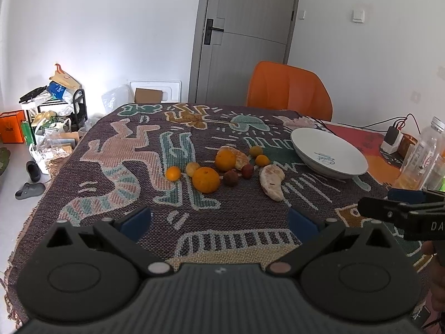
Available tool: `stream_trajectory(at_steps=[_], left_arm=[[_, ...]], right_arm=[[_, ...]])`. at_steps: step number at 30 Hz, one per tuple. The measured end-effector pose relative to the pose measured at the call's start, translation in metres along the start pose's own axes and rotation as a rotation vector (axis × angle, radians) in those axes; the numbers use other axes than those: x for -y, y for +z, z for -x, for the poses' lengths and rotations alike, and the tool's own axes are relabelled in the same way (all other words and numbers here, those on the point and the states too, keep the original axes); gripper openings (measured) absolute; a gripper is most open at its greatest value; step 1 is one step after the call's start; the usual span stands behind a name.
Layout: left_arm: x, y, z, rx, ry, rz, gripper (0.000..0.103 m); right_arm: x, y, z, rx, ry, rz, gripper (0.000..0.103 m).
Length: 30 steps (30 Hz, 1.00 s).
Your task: Organize fruits
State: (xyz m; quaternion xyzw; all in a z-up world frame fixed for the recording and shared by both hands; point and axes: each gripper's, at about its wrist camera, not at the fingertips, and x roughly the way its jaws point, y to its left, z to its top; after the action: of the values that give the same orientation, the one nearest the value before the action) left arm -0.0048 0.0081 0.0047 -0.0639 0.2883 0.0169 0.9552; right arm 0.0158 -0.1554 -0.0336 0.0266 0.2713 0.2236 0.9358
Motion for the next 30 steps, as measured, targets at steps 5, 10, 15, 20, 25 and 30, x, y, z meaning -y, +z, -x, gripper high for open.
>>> stream_trajectory(at_steps=[5,10,15,20,25,30], left_arm=[[-0.0025,-0.0005,0.0000,0.000,0.001,0.007,0.103],[-0.0024,-0.0002,-0.0001,-0.001,0.002,0.007,0.103],[-0.0029,-0.0003,0.0004,0.000,0.001,0.007,0.103],[-0.0045,0.0000,0.0010,0.003,-0.002,0.010,0.103],[-0.0049,0.0005,0.0011,0.007,-0.001,0.012,0.103],[-0.0049,0.0005,0.0011,0.008,-0.001,0.012,0.103]], right_arm=[[-0.0002,0.0003,-0.0003,-0.002,-0.001,0.000,0.103],[-0.0006,-0.0001,-0.0004,-0.004,-0.001,0.001,0.103],[-0.0004,-0.0003,-0.0007,-0.004,-0.002,0.000,0.103],[-0.0007,-0.0004,0.0002,-0.004,0.000,0.001,0.103],[-0.0008,-0.0007,-0.0004,-0.003,-0.001,0.000,0.103],[-0.0008,-0.0006,0.0000,-0.003,0.000,0.001,0.103]])
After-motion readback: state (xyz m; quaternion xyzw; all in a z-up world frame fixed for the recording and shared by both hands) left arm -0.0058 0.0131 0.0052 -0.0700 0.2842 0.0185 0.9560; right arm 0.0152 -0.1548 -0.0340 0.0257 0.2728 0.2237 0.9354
